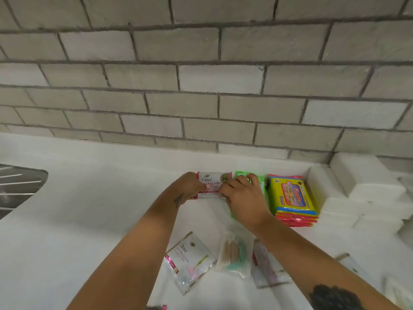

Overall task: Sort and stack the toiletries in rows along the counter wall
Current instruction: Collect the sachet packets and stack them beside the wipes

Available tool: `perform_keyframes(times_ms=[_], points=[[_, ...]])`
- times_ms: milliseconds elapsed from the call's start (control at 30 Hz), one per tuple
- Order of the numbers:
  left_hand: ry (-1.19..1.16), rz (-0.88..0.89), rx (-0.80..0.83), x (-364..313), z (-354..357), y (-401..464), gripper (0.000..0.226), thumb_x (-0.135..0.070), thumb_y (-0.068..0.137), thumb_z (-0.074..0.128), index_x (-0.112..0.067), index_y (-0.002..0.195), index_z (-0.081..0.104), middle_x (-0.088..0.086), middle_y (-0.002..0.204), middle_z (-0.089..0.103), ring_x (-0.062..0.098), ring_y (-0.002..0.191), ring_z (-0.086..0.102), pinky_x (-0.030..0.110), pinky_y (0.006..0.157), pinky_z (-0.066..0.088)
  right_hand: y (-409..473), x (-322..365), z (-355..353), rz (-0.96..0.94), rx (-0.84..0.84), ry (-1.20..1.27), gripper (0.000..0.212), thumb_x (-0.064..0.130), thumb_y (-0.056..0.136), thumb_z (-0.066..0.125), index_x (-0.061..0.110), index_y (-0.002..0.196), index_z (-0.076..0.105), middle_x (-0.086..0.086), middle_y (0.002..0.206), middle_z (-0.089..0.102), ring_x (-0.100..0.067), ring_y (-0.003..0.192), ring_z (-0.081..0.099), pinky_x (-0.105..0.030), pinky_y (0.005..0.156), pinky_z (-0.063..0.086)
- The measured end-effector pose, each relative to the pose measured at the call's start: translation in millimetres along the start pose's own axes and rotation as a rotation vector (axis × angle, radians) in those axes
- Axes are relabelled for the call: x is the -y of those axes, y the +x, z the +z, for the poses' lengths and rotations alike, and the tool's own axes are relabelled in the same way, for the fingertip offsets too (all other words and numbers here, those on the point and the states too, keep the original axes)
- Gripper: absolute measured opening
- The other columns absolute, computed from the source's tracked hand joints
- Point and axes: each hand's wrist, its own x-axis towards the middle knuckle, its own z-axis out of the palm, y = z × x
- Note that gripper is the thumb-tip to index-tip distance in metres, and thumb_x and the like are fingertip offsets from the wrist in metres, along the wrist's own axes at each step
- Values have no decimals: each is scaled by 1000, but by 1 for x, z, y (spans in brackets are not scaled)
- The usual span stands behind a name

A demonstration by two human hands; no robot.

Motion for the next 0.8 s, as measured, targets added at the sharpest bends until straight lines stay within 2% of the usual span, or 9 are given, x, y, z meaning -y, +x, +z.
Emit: perform_keyframes(times_ms=[133, 200, 300, 400, 467, 533, 633, 700, 800], points=[[179, 36, 0, -5, 0, 34, 31, -16, 88, 63, -2, 115, 61, 11, 100, 62, 24, 87, 58, 23, 64, 48, 20, -8, 25, 31, 148, -100, 35, 8, 40, 82, 25, 66, 64, 5, 63, 62, -23, 62, 59, -38, 79, 30], [273, 53, -18, -3, 2, 50, 29, -19, 87, 65, -2, 110, 63, 11, 94, 60, 23, 82, 56, 25, 62, 45, 25, -10, 36, 48, 217, -126, 36, 9, 36, 82, 25, 63, 62, 5, 57, 59, -23, 60, 58, -38, 81, 29], [423, 69, -82, 0, 8, 67, 12, -21, 85, 65, -11, 87, 58, 5, 80, 59, 21, 81, 55, 22, 57, 41, 30, -11, 50, 53, 257, -145, 33, 10, 38, 79, 23, 61, 62, 4, 50, 57, -24, 56, 58, -39, 83, 28], [511, 95, -128, 4, 13, 75, 25, -20, 86, 63, -16, 68, 45, 0, 73, 52, 19, 82, 52, 16, 52, 32, 37, -12, 54, 29, 282, -136, 24, 6, 48, 71, 21, 65, 62, 0, 50, 58, -25, 59, 59, -42, 89, 24], [555, 114, -144, 8, 16, 78, 15, -22, 85, 63, -8, 83, 57, 9, 90, 60, 24, 87, 57, 21, 60, 38, 39, -11, 57, 24, 373, -122, 19, 6, 67, 63, 20, 79, 64, -4, 64, 64, -26, 75, 58, -47, 101, 21], [583, 120, -143, 14, 16, 81, 32, -29, 86, 63, -5, 106, 60, 12, 103, 62, 26, 93, 60, 26, 70, 44, 40, -11, 54, 16, 396, -144, 20, 8, 74, 60, 22, 88, 64, -3, 73, 66, -26, 83, 57, -49, 106, 19], [460, 169, -57, 25, 11, 79, 69, -41, 77, 73, -11, 133, 48, 12, 128, 54, 30, 116, 55, 36, 96, 47, 38, -11, 53, 20, 519, -149, 26, 19, 89, 47, 23, 111, 60, -3, 96, 67, -26, 103, 53, -50, 111, 7], [332, 240, 40, 29, 6, 73, 90, -35, 62, 86, -12, 138, 43, 11, 133, 51, 31, 122, 51, 41, 104, 43, 40, -12, 51, 38, 535, -131, 29, 35, 92, 42, 22, 110, 60, -4, 98, 66, -26, 105, 52, -50, 111, 5], [494, 277, 59, 38, 4, 70, 90, -22, 62, 87, -18, 141, 42, 9, 143, 38, 26, 131, 41, 35, 112, 32, 42, -12, 51, 57, 558, -146, 29, 44, 87, 48, 22, 103, 60, -3, 92, 66, -27, 103, 52, -52, 111, 5]])
